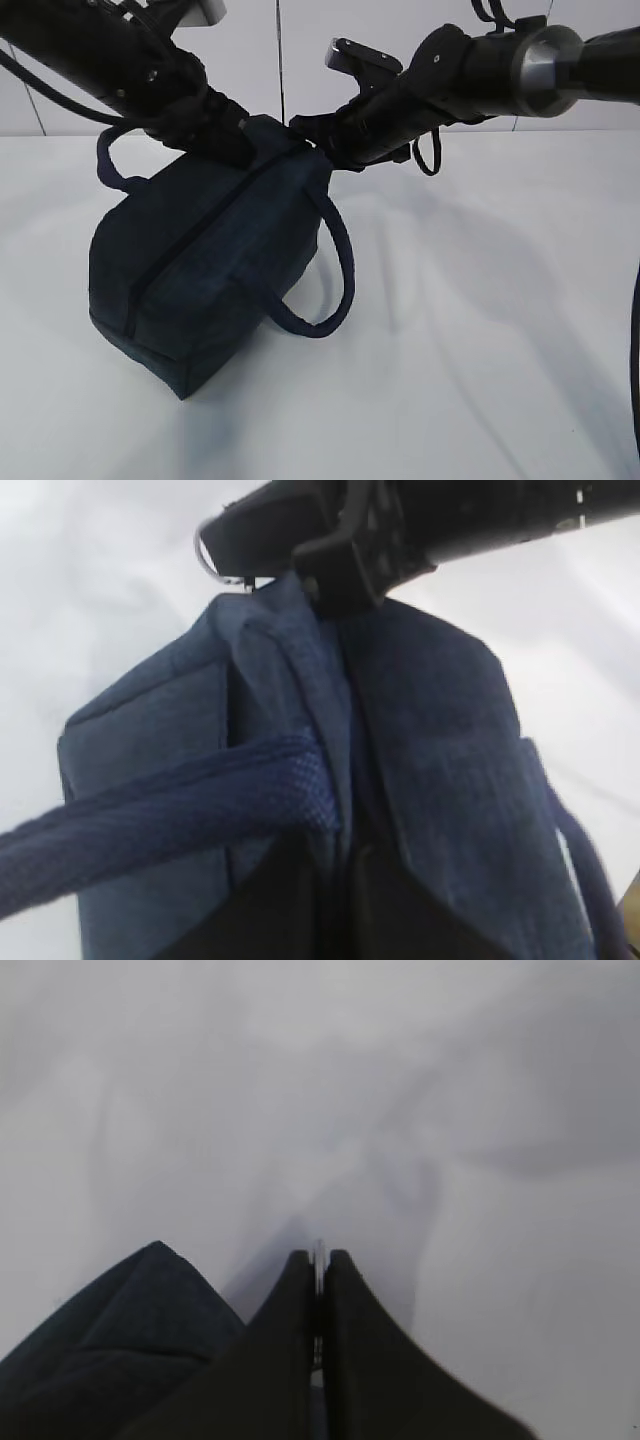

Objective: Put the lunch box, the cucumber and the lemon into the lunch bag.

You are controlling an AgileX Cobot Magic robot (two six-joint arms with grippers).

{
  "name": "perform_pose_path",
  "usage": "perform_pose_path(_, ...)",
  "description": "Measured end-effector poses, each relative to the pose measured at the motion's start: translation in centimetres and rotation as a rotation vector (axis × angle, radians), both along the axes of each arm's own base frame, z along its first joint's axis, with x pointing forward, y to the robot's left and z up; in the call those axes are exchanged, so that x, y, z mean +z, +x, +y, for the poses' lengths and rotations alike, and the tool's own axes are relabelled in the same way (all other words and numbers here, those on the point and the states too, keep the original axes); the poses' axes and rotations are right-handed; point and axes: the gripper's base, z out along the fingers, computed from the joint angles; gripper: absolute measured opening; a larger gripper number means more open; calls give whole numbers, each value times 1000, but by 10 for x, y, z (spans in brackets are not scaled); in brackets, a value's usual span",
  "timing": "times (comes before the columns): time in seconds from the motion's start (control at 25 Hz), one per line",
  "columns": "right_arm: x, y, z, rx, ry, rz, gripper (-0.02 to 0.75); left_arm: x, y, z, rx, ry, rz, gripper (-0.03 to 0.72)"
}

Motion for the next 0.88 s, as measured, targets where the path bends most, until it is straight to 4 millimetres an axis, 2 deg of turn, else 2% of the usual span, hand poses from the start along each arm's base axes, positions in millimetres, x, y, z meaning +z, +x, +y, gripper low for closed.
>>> perform_pose_path(0.24,-12,1,1,7,-8,35,0,0,0,0,-1,2,-1,-10)
perform_pose_path(0.44,-14,1,1,4,-4,41,0,0,0,0,-1,4,-2,-10)
perform_pose_path(0.88,9,8,3,65,-21,7,0,-14,7,-2,8,18,13,-12)
